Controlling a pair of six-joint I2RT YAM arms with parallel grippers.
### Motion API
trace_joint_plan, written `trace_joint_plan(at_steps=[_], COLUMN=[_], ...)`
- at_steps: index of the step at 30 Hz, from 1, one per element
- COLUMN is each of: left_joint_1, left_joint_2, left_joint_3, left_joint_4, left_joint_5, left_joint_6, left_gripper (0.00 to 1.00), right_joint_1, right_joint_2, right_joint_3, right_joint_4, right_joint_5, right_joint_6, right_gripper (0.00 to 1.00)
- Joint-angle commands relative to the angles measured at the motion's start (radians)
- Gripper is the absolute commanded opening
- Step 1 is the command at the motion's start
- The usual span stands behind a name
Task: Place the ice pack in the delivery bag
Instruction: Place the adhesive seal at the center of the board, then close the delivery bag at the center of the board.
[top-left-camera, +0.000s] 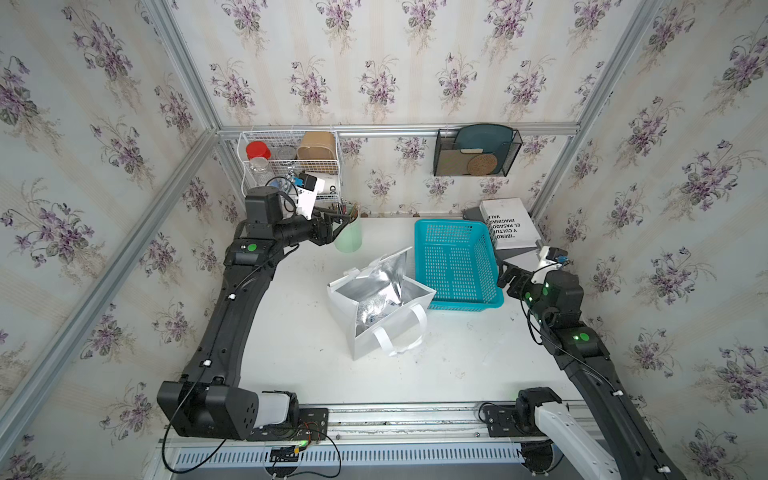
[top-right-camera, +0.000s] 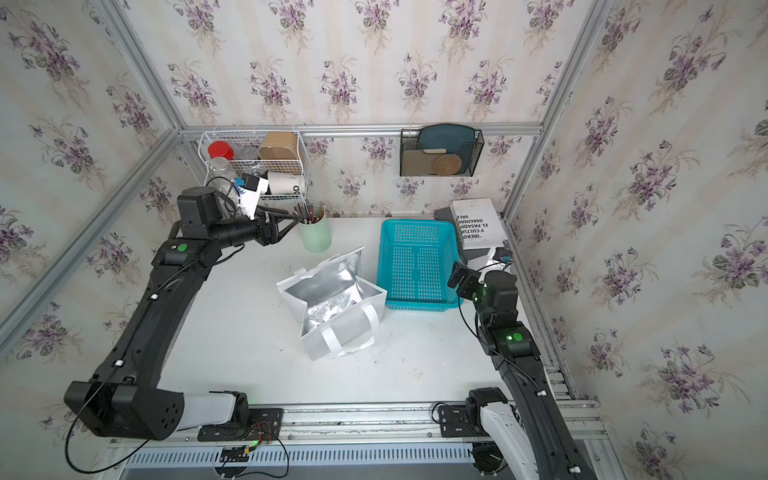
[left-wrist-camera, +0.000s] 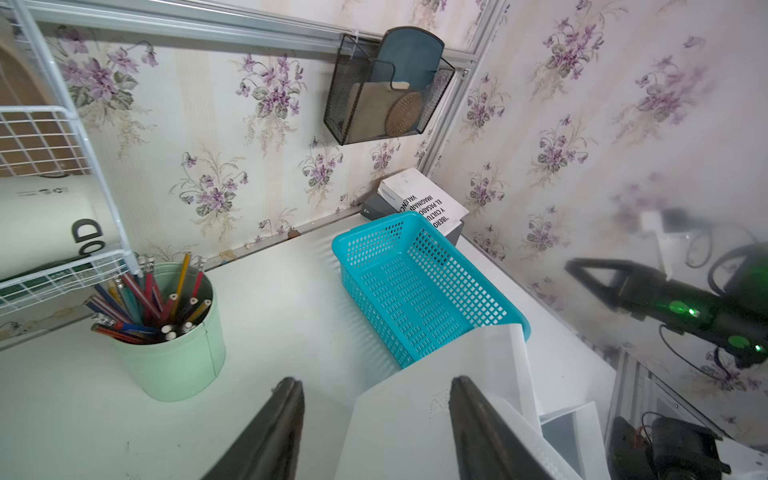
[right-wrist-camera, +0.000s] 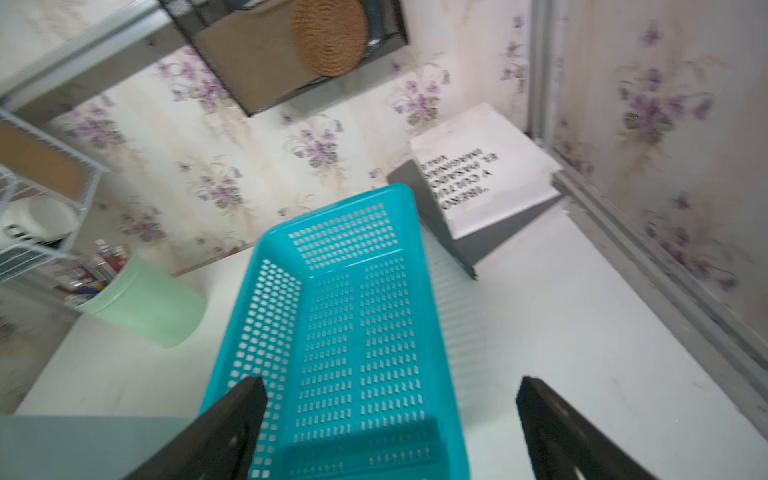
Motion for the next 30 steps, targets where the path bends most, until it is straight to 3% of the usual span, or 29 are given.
trace_joint_plan(at_steps=[1, 4, 6, 8, 11, 14, 17, 19, 22, 25, 28, 30], left_joint_1=[-0.036, -0.05, -0.05, -0.047, -0.035, -0.022, -0.023, -0.043, -0.134, -0.207, -0.197, -0.156], left_joint_2=[-0.009, -0.029, -0.064, -0.116, -0.204, -0.274, -0.303, -0.292, -0.264, -0.241, -0.283, -0.328], left_joint_3=[0.027, 0.036, 0.017, -0.02, -0.094, -0.112, -0.094, -0.056, 0.003, 0.008, -0.068, -0.136], left_joint_4=[-0.119, -0.209, -0.249, -0.268, -0.24, -0.209, -0.18, -0.189, -0.33, -0.442, -0.331, -0.209], left_joint_5=[-0.025, -0.038, -0.046, -0.059, -0.058, -0.003, 0.16, 0.193, 0.098, -0.064, -0.209, -0.169], left_joint_6=[0.099, 0.173, 0.227, 0.292, 0.313, 0.281, 0.279, 0.268, 0.37, 0.465, 0.444, 0.397], left_gripper=[0.6, 0.6, 0.6, 0.6, 0.6, 0.62, 0.67, 0.68, 0.69, 0.69, 0.69, 0.72], right_joint_1=[0.002, 0.021, 0.084, 0.169, 0.244, 0.31, 0.323, 0.322, 0.325, 0.328, 0.331, 0.332], right_joint_2=[0.06, 0.111, 0.14, 0.179, 0.284, 0.345, 0.38, 0.387, 0.383, 0.409, 0.461, 0.496], right_joint_3=[0.016, -0.016, -0.035, 0.006, 0.1, 0.129, 0.112, 0.114, 0.094, 0.066, 0.079, 0.095], right_joint_4=[0.276, 0.561, 0.701, 0.623, 0.363, 0.176, 0.146, 0.122, 0.142, 0.249, 0.329, 0.37], right_joint_5=[-0.343, -0.643, -0.787, -0.895, -1.016, -1.03, -1.044, -1.038, -1.012, -0.948, -0.948, -0.967], right_joint_6=[-0.084, -0.108, -0.23, -0.423, -0.593, -0.726, -0.754, -0.771, -0.757, -0.708, -0.69, -0.67], right_gripper=[1.0, 1.0, 1.0, 1.0, 1.0, 1.0, 1.0, 1.0, 0.97, 0.83, 0.7, 0.61])
